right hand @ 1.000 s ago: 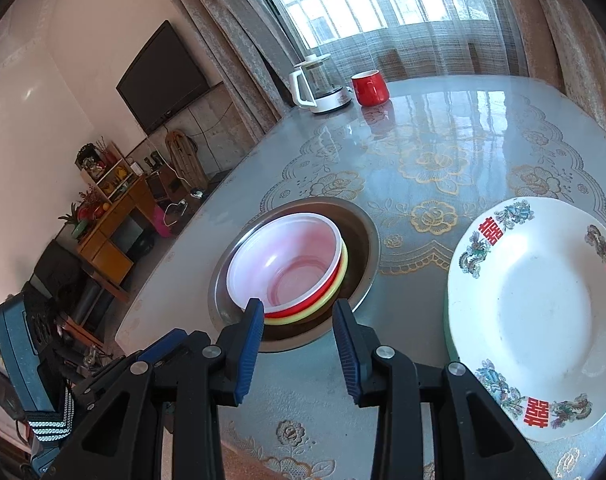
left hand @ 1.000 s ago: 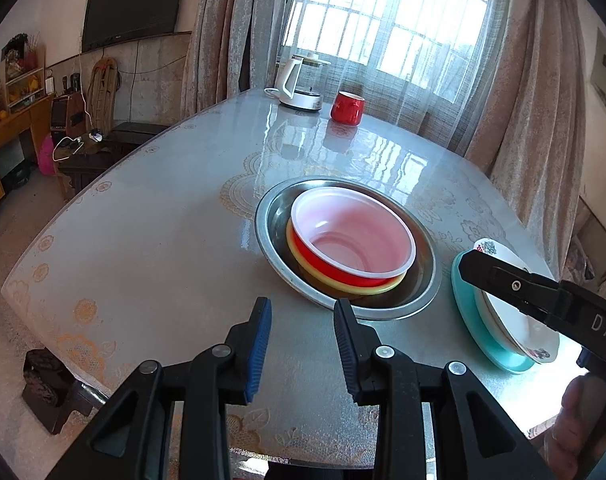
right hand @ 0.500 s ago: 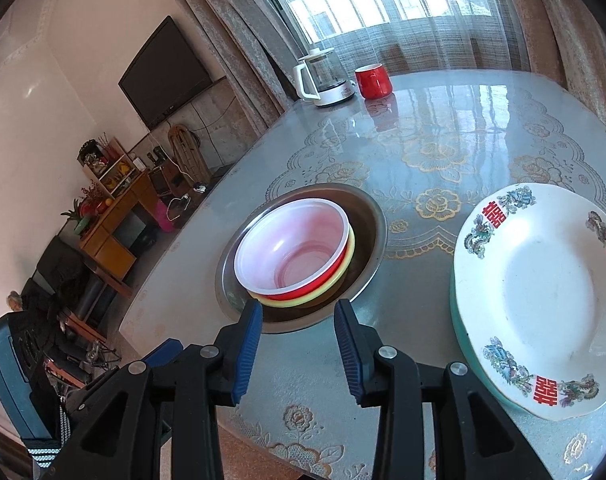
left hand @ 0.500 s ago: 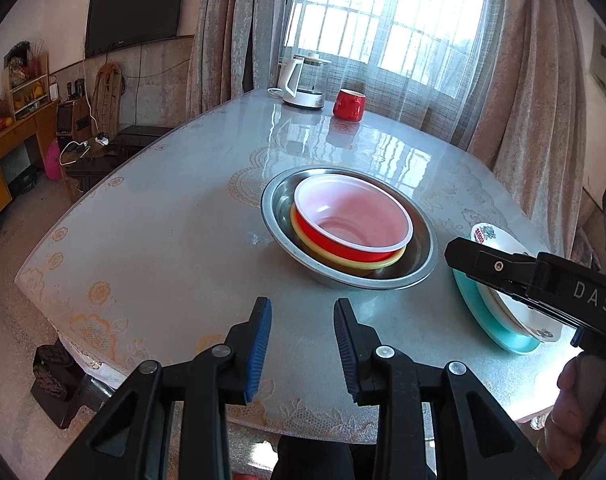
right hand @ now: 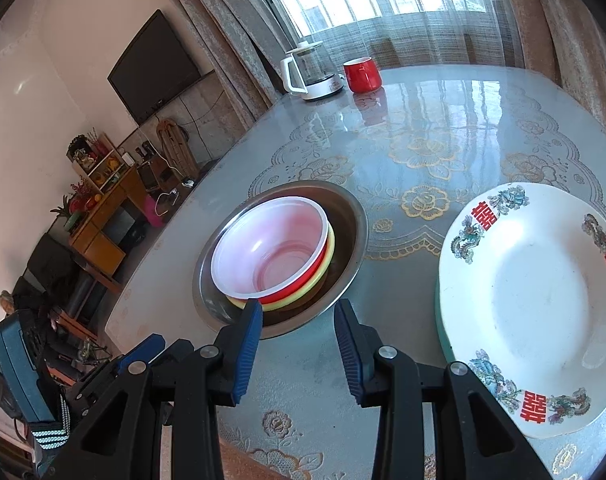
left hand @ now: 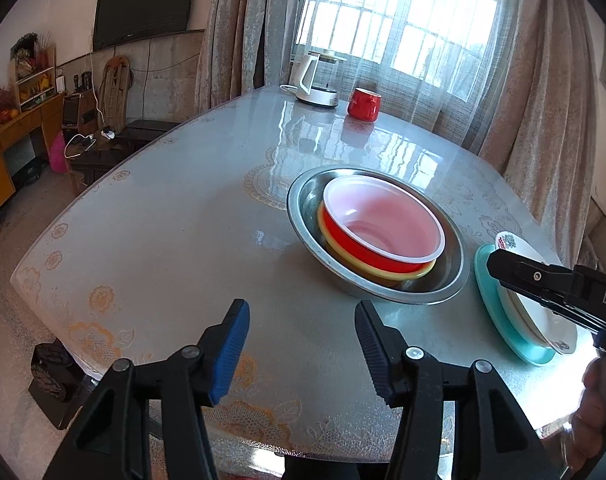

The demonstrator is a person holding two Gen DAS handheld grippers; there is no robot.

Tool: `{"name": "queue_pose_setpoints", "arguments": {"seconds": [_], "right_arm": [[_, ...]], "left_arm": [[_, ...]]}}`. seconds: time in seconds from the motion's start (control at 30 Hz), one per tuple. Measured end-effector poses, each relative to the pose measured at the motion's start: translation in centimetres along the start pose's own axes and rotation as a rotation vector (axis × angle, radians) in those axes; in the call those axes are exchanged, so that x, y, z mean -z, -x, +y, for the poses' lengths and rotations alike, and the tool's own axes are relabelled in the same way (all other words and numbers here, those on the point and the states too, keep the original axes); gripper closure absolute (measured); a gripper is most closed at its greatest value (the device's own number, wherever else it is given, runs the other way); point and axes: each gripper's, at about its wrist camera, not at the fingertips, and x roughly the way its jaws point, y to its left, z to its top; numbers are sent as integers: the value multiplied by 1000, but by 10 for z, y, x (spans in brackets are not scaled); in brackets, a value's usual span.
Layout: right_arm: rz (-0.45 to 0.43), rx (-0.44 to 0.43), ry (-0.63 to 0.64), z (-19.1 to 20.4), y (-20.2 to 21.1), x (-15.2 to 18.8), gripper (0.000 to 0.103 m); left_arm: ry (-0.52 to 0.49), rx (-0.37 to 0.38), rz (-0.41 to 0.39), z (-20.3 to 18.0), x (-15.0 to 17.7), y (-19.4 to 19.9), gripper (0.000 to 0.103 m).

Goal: Organize plates and bowls
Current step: 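Withdraw both tools back from the steel basin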

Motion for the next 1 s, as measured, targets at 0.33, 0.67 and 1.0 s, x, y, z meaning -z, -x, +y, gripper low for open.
{"name": "queue_pose_setpoints", "arguments": {"seconds": [0.33, 0.67, 1.0], "right_arm": [[-2, -65, 44, -12, 2, 6, 64], [-29, -8, 15, -26, -6, -21, 64], [25, -20, -15, -24, -34, -34, 64]], "left_arm": [[85, 41, 24, 24, -10, -11, 46], [71, 18, 22, 25, -24, -20, 46], [26, 13, 12, 32, -17, -18, 47]]}}
